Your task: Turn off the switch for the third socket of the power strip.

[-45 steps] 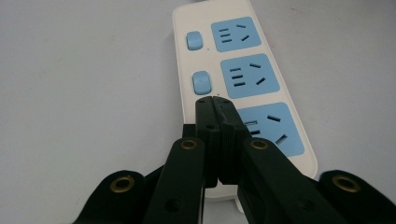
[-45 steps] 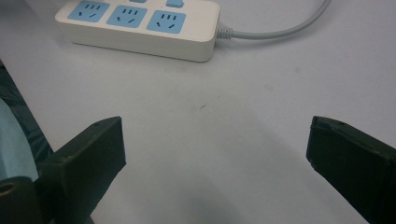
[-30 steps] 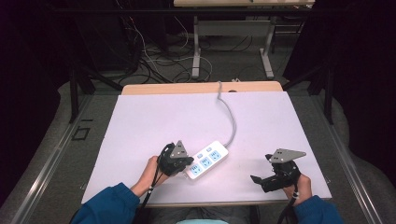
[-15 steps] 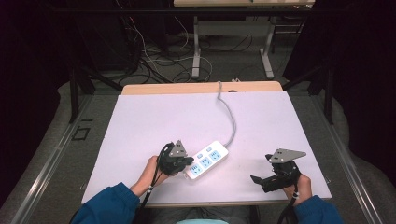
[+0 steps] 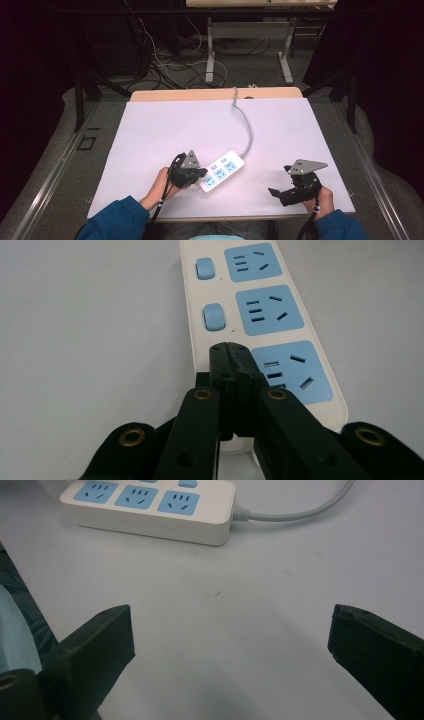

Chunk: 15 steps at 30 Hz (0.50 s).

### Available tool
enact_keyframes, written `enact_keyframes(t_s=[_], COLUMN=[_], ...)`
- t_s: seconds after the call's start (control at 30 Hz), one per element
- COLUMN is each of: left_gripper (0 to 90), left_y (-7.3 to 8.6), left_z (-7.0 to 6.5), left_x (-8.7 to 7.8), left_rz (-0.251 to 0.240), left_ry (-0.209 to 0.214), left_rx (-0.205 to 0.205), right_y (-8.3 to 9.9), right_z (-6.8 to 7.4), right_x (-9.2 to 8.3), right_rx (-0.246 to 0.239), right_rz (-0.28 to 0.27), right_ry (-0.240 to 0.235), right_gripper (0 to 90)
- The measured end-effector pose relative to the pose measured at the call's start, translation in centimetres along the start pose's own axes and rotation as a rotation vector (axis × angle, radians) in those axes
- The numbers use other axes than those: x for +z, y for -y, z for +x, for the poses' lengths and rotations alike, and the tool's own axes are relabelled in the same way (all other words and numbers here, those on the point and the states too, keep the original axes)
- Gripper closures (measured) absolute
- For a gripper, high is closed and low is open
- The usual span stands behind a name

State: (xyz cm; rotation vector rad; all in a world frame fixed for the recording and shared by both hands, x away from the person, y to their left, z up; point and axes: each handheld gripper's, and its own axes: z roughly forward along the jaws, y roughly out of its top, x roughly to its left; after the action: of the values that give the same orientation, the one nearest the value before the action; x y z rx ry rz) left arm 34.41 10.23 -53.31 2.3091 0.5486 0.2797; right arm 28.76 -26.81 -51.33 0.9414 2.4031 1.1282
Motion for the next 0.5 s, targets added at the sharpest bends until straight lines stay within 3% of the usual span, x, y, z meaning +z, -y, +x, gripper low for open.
enact_keyframes(t_s=[0.5], left_gripper=[90.0], left_y=[0.03], left_z=[-0.03], left_x=[0.01], left_rz=[-0.001], left_ry=[-0.002], left_rx=[0.0], right_y=[-0.06], right_z=[-0.06], right_x=[-0.14], right_rx=[-0.008], right_rz=[0.023], right_ry=[-0.001], right_gripper=[4.3])
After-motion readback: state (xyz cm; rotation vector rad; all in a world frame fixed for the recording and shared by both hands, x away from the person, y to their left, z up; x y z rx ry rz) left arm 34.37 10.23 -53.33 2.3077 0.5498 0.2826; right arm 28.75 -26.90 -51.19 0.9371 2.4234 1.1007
